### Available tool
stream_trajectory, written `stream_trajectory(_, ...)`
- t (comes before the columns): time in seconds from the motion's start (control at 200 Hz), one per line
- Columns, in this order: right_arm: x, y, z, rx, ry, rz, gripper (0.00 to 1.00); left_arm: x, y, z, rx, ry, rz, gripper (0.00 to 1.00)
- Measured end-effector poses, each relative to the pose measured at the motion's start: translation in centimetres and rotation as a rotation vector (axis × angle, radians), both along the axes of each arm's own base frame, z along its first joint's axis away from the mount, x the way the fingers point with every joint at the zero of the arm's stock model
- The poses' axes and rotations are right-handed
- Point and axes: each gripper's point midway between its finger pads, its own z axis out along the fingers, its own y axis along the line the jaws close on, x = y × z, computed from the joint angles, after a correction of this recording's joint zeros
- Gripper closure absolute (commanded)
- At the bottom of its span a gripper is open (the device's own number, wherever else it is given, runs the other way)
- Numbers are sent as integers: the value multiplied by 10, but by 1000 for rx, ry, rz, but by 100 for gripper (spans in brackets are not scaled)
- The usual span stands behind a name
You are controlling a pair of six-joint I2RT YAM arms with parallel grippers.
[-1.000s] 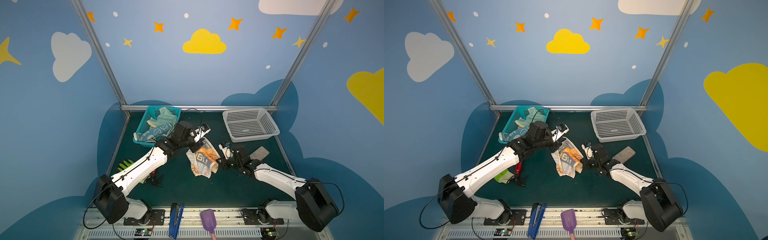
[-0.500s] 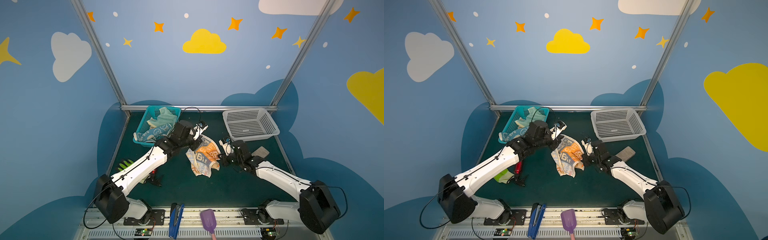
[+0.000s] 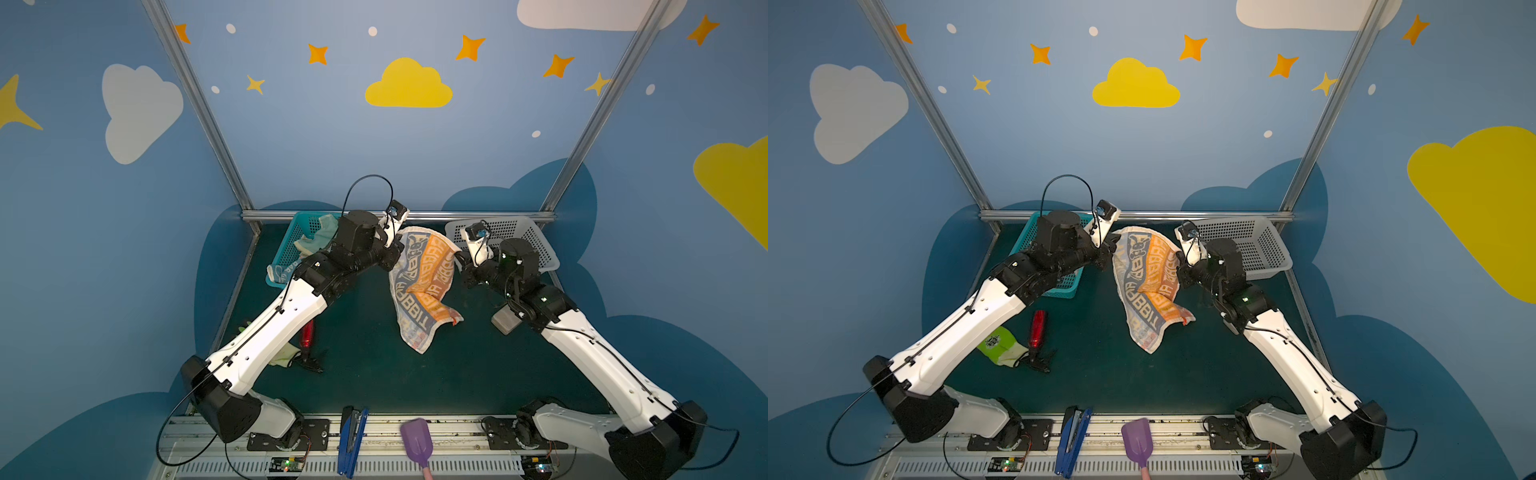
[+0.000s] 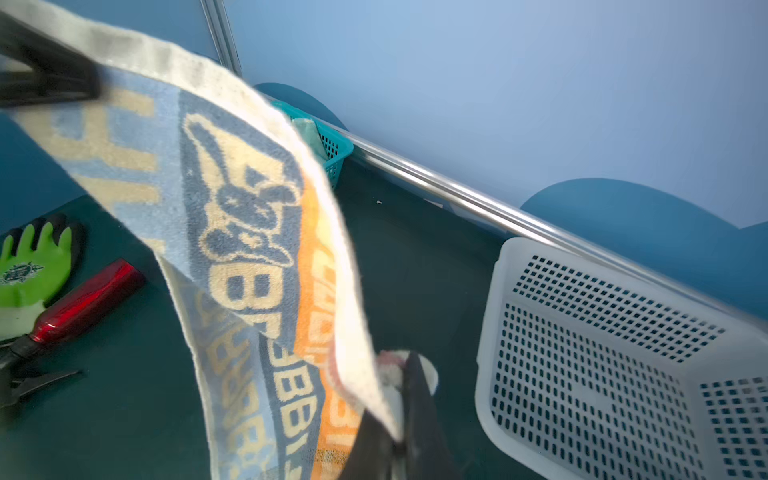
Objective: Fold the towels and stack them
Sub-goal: 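Raise both grippers high, stretching the cream RABBIT towel open between them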
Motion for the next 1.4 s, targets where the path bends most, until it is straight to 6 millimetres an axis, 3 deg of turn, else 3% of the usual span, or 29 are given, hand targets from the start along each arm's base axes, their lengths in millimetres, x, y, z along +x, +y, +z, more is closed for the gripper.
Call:
stream_trajectory(0.205,-19,-5,36,-46,-117,71,100,-26,21,30,-61,-23,21,96)
stream_trajectory(0.436,-71,-3,91,3,-251,212,100,-63,35,59,-158,-14,-20,96)
stream_trajectory(0.621,-121,-5,130,83,-335,328,100,-111,41,95,-289,-33,-140,96)
stream_trajectory(0.756,-150,-6,151,150,-371,400,100,-148,48,117,-375,-49,-231,96)
stream_trajectory(0.891,-164,-7,159,187,-376,437,100,-165,51,124,-417,-41,-277,96)
stream_trajectory(1.016,-164,-7,159,193,-371,434,100,-163,50,118,-422,-23,-269,96)
stream_trajectory(1.151,-151,-6,154,180,-354,401,100,-140,49,98,-389,2,-186,96)
stream_trajectory(1.292,-120,0,135,138,-313,333,100,-104,46,66,-318,34,-78,96)
stream_trajectory(1.397,-81,5,104,92,-244,268,100,-65,45,28,-241,84,17,96)
